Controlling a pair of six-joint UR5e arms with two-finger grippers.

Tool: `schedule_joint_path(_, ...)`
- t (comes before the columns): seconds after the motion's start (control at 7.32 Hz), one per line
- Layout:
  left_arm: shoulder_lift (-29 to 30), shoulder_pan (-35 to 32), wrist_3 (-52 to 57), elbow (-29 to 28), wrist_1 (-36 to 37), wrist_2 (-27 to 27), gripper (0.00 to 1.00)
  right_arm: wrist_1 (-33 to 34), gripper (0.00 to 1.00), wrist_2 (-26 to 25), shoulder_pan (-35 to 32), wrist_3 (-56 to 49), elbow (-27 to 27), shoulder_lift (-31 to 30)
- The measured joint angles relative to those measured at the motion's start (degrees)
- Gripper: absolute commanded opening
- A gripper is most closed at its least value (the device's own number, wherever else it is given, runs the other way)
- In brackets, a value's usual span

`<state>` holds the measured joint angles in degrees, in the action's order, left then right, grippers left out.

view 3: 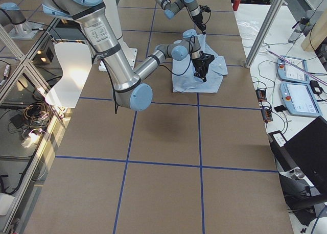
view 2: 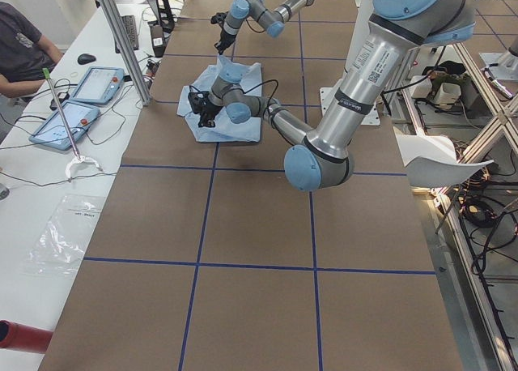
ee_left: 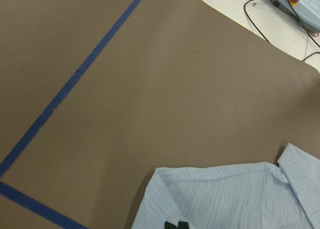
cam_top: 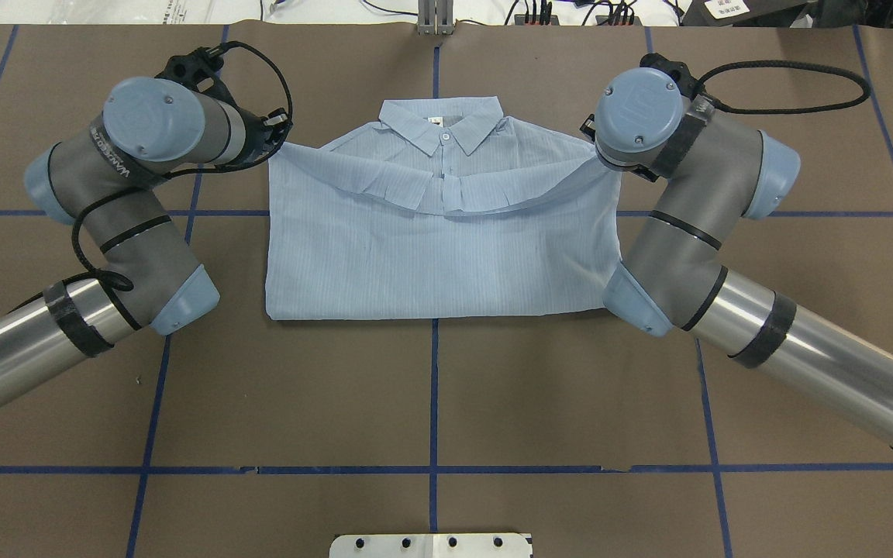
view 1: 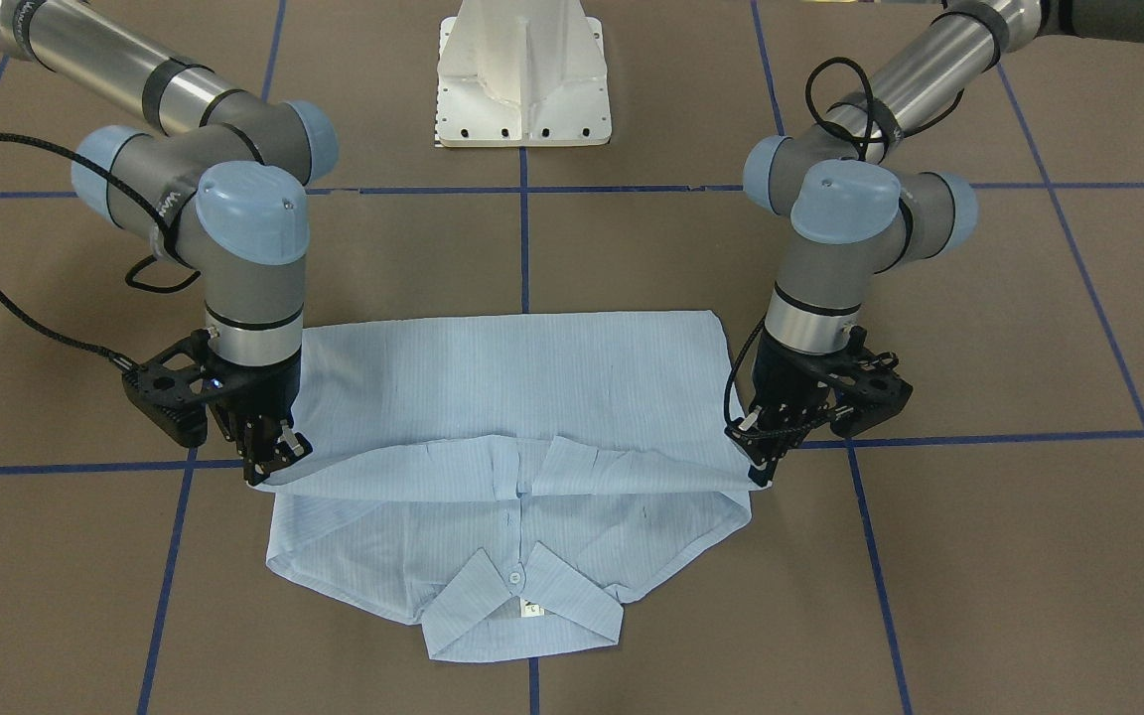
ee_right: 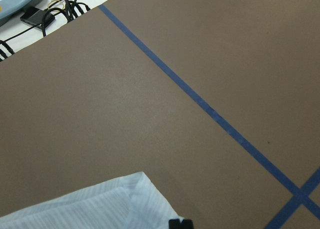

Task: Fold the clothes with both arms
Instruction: 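Lower the hem near the collar and open both grippers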

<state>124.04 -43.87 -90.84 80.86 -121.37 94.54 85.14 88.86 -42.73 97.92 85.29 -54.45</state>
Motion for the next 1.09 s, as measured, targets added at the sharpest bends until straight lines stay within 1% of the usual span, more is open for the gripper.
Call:
schedule_joint_path(0.14,1.28,0.0,0.06,-3.44,-2.28,-0.04,0.0,-2.28,0.0,0.0,-0.35,-0.23,-3.62,1.03)
schedule_joint_path(0.41,2.2,0.0,0.18,-7.35,-5.48,-0.05,0.0,-4.55,0.0,0.0,-0.73,-0.47,-7.67,2.5)
schedule_joint_path(0.68,2.44,0.01,0.51,-8.79,-6.18,-0.06,0.0,-4.92,0.0,0.0,-1.12,-0.53,-9.5,3.44)
schedule_joint_path(1.09,2.57,0.07,2.08,-10.16,-7.14,0.0,0.0,-4.98,0.0,0.06,-0.99,-0.54,-10.44,4.04)
